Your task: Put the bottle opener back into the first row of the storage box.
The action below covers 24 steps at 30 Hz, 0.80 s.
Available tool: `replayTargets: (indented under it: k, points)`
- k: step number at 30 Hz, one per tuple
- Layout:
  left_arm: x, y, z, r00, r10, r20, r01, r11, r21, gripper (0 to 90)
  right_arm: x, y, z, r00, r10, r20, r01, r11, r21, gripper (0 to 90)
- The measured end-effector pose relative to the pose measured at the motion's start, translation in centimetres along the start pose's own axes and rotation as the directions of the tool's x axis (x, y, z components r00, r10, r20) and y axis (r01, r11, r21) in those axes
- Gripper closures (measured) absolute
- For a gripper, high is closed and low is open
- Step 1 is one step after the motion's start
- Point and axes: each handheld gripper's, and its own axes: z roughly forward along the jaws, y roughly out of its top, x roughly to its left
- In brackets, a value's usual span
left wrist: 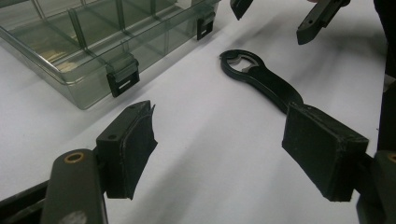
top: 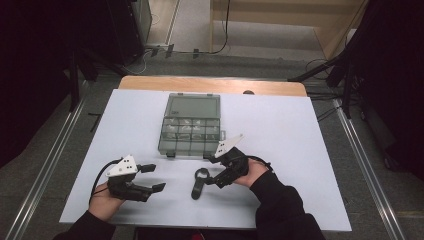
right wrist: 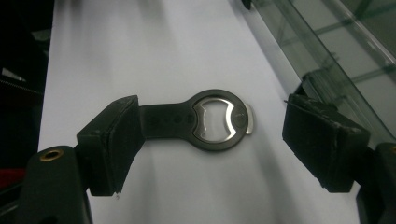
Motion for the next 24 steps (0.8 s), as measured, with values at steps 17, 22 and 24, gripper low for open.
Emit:
replayTargets:
  k: [17,22,24]
  points:
    - [0.0,0.0,-0.1,1.0,-0.002,0.0,0.002,1.0,0.001,24.7,-1.3,2.8,0.4,0.9735,-0.163,-0.161,0.17,0.985,0.035,22.1]
    - [0.0,0.0,-0.1,1.0,-0.001,0.0,0.001,1.0,0.001,24.7,-1.4,3.5,0.5,0.9583,-0.206,-0.198,0.221,0.973,0.06,22.4]
    - [0.0,-0.1,-0.1,1.0,-0.004,0.0,0.004,1.0,0.0,24.7,-1.5,3.7,0.6,0.9514,-0.22,-0.216,0.239,0.968,0.069,22.5]
